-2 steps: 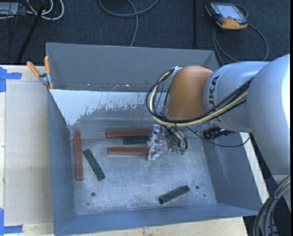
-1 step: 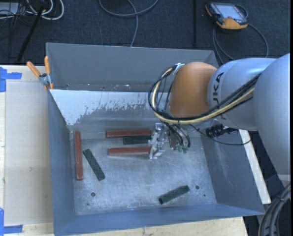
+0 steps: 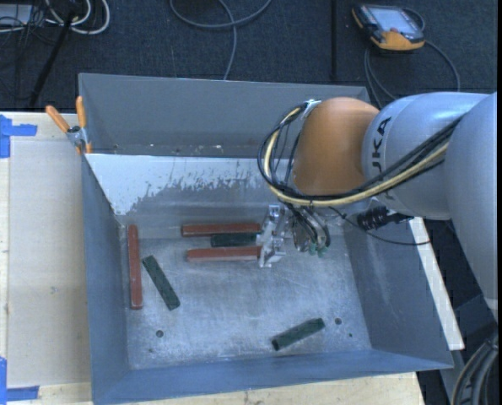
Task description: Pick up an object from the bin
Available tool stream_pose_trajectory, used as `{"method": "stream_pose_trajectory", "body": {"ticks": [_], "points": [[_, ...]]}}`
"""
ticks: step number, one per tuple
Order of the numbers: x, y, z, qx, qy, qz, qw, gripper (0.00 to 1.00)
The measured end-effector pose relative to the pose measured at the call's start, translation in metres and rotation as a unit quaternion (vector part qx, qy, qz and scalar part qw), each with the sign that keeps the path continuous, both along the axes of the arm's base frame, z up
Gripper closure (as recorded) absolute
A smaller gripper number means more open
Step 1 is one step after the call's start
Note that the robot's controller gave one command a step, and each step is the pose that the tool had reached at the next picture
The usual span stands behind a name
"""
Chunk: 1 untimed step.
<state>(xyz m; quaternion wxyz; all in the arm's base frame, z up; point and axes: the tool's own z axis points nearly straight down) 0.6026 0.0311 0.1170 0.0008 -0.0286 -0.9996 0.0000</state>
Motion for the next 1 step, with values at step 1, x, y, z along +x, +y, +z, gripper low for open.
{"method": "stream_pose_trajectory", "body": {"ticks": [1], "points": [[0.0009, 0.0000, 0.0148, 0.000, -0.0019, 0.000, 1.0000, 1.00]]}}
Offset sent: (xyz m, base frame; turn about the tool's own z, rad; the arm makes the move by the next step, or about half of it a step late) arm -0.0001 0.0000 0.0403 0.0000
